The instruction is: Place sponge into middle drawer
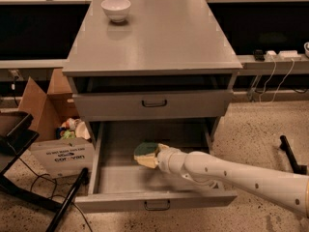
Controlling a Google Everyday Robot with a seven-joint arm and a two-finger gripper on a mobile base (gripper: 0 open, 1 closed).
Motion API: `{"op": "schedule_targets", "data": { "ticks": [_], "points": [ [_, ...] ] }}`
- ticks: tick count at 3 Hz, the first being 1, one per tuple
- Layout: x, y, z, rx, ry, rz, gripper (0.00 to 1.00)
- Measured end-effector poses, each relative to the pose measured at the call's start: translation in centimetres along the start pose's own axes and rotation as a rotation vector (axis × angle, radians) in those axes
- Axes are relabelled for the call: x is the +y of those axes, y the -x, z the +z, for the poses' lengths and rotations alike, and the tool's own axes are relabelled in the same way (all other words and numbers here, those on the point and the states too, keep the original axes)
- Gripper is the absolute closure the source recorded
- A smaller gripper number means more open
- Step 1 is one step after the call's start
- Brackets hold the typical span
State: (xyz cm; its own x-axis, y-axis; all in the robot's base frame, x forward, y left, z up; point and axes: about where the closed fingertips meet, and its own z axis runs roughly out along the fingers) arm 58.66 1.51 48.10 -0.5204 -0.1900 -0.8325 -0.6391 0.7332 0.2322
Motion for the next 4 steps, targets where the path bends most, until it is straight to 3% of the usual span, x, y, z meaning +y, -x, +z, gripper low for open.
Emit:
{"op": "schedule_targets", "data": {
  "ticks": [1,3,4],
  "points": [
    [0.0,0.0,0.0,0.000,0.000,0.000,0.04],
    [0.1,0.1,-0.2,0.001,0.002,-0.004,0.00],
    [1.1,1.2,-3.1,0.012,0.028,-0.048,0.00]
  ]
}}
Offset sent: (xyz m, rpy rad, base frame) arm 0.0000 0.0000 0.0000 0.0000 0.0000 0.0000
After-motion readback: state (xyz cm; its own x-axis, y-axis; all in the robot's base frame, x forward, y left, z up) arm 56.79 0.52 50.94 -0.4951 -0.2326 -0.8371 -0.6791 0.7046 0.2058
